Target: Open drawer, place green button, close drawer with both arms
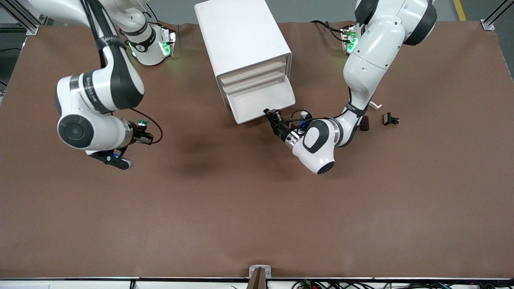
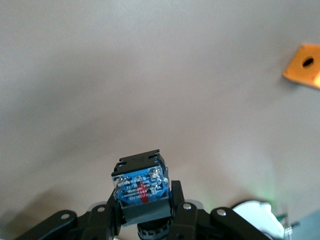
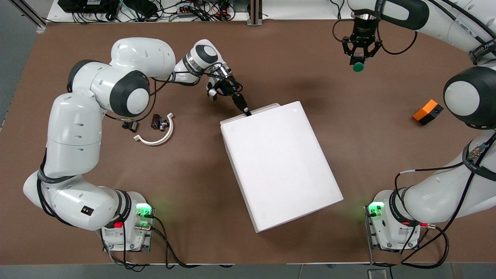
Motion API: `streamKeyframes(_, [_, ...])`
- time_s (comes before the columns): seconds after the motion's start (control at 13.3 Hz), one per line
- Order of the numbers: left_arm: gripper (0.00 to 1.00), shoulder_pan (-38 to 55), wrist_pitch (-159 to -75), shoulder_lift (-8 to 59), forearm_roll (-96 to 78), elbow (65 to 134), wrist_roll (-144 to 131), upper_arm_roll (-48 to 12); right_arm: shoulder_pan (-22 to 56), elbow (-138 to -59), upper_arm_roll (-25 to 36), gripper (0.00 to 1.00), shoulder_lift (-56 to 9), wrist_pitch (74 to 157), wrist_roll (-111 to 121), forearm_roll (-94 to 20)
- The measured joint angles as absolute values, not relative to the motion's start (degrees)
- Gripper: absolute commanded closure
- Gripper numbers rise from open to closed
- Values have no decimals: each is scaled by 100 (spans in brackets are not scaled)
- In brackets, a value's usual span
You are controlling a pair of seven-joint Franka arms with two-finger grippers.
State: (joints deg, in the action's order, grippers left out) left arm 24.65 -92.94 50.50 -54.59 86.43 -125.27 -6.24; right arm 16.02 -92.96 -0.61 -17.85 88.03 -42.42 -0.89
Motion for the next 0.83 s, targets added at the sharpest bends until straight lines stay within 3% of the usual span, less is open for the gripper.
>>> streamKeyframes(0.08, [69,2446,-9294,5050,-5459,8583,-12526,-572,1823,-9155,-68,86,-1764,8605,-4692,-120])
streamKeyframes(0.23, [1,2381,-9295,5050,-5459,8456,-12526,-503,2327,-8995,-84,86,-1754,8461,-5749,-309])
streamKeyframes(0.6, [0,2227,-9048,5048,-5161,7923,-12509,-469,3627,-8918,-100,87,-1773,8915,-8355,-900])
streamKeyframes(0.83, [0,1901,-8566,5037,-4880,7342,-12466,-430,3950,-8926,-98,90,-1882,9526,-9510,-1150])
